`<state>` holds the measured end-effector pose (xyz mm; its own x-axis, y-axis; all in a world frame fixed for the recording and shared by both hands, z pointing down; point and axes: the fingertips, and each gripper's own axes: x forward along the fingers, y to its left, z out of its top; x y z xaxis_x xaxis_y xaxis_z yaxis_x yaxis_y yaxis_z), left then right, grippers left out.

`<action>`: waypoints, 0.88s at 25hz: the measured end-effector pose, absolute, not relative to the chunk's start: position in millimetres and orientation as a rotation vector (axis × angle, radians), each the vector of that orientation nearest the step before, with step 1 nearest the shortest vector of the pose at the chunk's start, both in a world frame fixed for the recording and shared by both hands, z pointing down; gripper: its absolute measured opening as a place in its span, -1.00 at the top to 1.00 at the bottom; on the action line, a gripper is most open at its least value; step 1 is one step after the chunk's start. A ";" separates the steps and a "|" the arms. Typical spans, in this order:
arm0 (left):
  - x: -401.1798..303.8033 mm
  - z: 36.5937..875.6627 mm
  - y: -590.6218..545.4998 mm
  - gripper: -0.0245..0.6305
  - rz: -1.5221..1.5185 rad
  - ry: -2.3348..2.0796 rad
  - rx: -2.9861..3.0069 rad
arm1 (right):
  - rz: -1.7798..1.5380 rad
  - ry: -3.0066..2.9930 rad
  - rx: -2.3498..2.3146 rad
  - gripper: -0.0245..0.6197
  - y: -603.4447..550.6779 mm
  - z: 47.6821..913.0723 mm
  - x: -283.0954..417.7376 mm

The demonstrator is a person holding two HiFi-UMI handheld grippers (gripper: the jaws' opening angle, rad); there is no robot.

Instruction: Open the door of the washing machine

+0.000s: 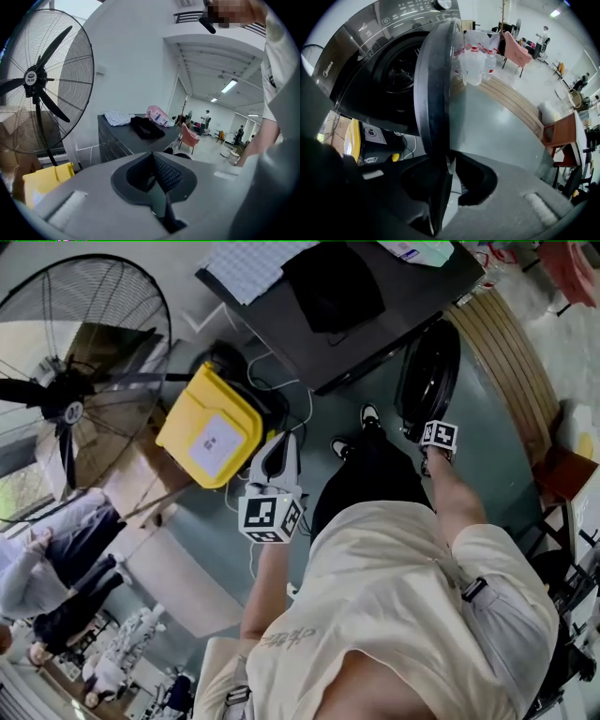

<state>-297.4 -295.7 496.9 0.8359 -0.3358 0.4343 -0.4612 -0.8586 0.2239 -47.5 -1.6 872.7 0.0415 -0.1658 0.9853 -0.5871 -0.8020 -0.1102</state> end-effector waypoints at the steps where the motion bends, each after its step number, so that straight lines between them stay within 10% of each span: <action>1: -293.7 499.3 -292.5 0.87 0.563 -0.586 2.697 | 1.813 -0.754 2.001 0.68 5.2 873.6 -44.5; 22: -144.0 484.3 -179.3 0.87 0.561 -0.539 2.703 | 1.610 -0.868 1.751 0.70 121.7 862.6 50.1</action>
